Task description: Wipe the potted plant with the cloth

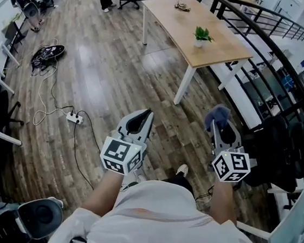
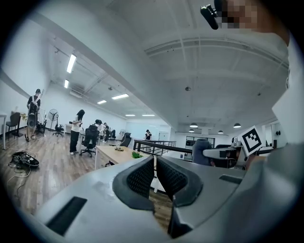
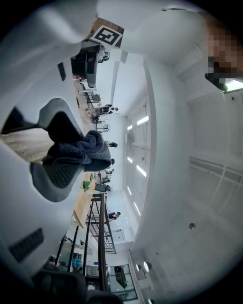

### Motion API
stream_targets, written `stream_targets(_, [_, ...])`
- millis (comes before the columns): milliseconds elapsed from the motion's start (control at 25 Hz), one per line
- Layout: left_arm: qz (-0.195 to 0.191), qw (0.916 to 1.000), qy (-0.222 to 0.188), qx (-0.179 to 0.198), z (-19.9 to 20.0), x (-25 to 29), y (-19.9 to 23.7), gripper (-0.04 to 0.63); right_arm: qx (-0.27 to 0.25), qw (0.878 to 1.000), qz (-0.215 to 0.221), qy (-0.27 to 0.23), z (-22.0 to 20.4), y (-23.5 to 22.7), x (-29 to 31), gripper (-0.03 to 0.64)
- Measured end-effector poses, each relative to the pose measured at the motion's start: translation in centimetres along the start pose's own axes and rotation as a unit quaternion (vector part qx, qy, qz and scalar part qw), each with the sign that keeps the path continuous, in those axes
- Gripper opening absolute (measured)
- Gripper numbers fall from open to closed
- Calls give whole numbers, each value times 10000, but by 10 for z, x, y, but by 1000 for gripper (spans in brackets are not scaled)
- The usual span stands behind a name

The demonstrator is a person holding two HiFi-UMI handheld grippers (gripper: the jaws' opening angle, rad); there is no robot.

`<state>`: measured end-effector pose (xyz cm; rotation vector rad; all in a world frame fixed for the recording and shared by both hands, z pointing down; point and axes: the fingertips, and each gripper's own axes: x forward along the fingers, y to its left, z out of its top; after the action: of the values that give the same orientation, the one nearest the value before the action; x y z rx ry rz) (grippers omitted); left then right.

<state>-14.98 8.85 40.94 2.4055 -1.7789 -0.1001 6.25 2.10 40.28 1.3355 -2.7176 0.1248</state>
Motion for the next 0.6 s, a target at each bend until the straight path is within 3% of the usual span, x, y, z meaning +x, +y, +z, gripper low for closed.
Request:
stream_targets(120, [28,10000,-16,-63,-4,-1,4,26,-78,9999,73,-81,2,5,0,176])
stream_targets(320, [46,9995,118,-297,-19,11,5,26,-105,9997,36,196,-12,-9,7,178])
stream_targets(600, [164,9984,364,-412,-35,54,21,26,54,9990,228,369,-25,-33,54,178])
